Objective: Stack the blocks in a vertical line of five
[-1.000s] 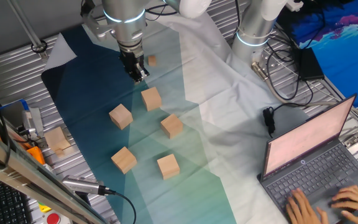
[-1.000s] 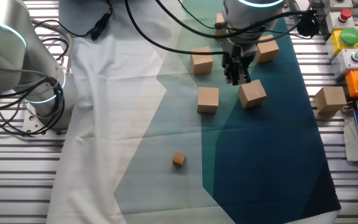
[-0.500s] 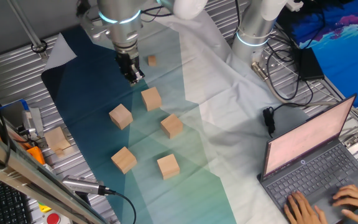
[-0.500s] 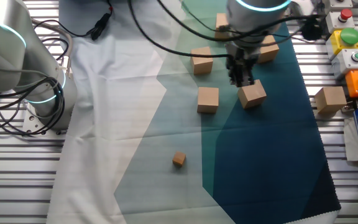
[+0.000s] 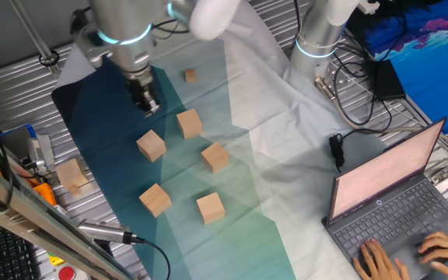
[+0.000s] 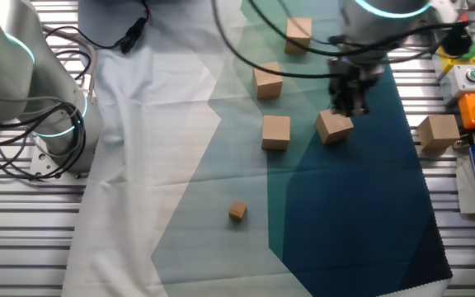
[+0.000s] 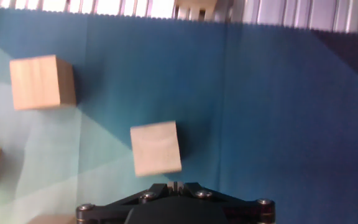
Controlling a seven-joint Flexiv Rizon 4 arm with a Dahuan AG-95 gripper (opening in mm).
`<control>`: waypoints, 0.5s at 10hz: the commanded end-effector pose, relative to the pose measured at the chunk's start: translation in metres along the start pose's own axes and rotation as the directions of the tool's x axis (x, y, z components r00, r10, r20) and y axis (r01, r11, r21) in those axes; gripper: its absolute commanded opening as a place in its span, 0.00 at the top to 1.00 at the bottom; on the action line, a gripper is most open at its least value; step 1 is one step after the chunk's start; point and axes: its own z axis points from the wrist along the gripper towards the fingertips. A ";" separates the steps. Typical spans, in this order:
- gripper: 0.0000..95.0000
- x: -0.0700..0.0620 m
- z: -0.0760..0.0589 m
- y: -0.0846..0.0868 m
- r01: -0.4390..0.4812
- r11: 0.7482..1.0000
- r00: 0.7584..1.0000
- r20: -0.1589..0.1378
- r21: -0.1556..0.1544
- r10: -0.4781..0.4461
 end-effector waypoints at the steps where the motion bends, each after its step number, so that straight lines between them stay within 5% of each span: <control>1: 0.80 -0.009 0.004 -0.001 0.010 1.000 1.000 0.006 -0.002 -0.010; 4: 0.20 -0.033 0.013 0.000 0.051 0.999 0.998 0.030 -0.006 -0.051; 5: 0.20 -0.037 0.018 0.001 0.062 0.998 0.997 0.040 -0.020 -0.061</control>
